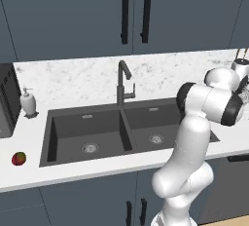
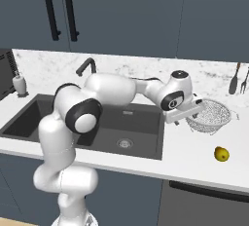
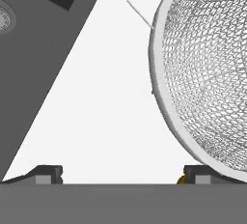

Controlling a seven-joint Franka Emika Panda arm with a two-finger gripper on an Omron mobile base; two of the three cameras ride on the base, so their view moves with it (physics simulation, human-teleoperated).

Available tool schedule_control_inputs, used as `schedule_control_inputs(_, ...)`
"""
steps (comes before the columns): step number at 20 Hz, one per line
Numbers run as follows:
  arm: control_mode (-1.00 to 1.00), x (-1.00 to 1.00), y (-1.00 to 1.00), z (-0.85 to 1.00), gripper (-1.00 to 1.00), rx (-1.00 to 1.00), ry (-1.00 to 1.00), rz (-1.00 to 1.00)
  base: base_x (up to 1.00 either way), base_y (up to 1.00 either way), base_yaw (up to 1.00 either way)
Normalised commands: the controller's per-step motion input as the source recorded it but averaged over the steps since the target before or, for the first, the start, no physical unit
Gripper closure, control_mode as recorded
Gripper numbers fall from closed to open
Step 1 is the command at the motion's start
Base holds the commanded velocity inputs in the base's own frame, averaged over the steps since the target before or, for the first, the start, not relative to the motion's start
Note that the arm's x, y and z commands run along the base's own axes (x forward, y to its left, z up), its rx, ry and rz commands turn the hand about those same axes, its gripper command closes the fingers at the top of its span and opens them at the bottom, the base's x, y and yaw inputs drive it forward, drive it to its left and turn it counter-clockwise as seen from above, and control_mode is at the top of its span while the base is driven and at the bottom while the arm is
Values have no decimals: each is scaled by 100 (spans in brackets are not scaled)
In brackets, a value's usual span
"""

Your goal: Put the colander in the sink, put the mango, pear in the colander, and turn on the sink faucet and pour water over the colander.

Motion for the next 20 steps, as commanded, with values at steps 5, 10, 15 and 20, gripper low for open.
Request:
schedule_control_inputs(5, -100, 38, -14, -16, -100, 0, 1, 4, 0, 0, 0)
schedule_control_inputs(10, -100, 25, -13, -4, -100, 0, 0, 5, 0, 0, 0)
schedule_control_inputs(15, -100, 26, -6, -19, -100, 0, 4, 3, 0, 0, 0)
schedule_control_inputs(20, -100, 29, 0, -30, -100, -2, 6, 0, 0, 0, 0)
